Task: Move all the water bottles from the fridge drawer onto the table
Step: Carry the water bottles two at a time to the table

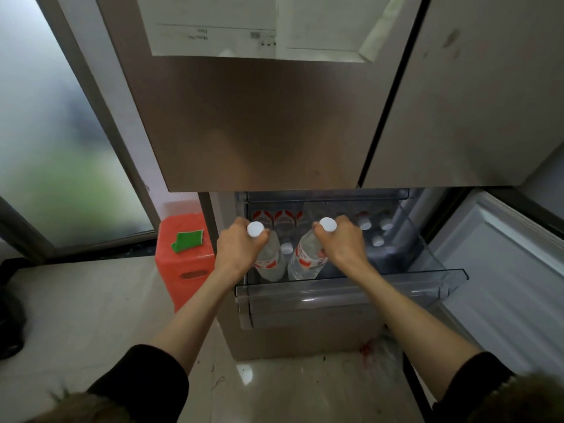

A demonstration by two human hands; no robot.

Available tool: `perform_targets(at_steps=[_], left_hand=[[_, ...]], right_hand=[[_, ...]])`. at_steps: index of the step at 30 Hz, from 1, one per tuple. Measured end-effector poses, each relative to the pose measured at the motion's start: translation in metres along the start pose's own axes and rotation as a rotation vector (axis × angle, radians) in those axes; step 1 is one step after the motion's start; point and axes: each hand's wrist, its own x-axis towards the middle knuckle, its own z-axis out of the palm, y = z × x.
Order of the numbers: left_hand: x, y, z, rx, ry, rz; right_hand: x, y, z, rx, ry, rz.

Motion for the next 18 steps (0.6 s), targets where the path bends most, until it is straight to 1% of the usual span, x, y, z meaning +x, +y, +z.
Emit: perform_targets(at_steps=[3,6,10,13,16,18], left_hand=[[0.000,0.003,0.005,0.035,0.016,0.040],[0.004,0.002,0.010,0.053,0.032,0.078],[0.011,-0.006,0.014,-0.013,0.031,0.116],[0.015,-0.015,0.021,-0.074,0.005,0.130],[0.018,-0.019,0.029,-0.118,-0.011,0.150],[0.021,-0.020,0.034,-0.102,-0.002,0.155]], right_hand=[[0.006,0.003,0.003,-0.020,-0.039,-0.035],[0.012,0.008,0.011,-0.027,-0.038,-0.074],[0.019,0.010,0.020,-0.087,-0.039,-0.137],[0.024,0.020,0.024,-0.055,-0.064,-0.177],[0.029,0.034,0.022,-0.070,-0.142,-0.218],[0.031,0.036,0.017,-0.043,-0.275,-0.236]])
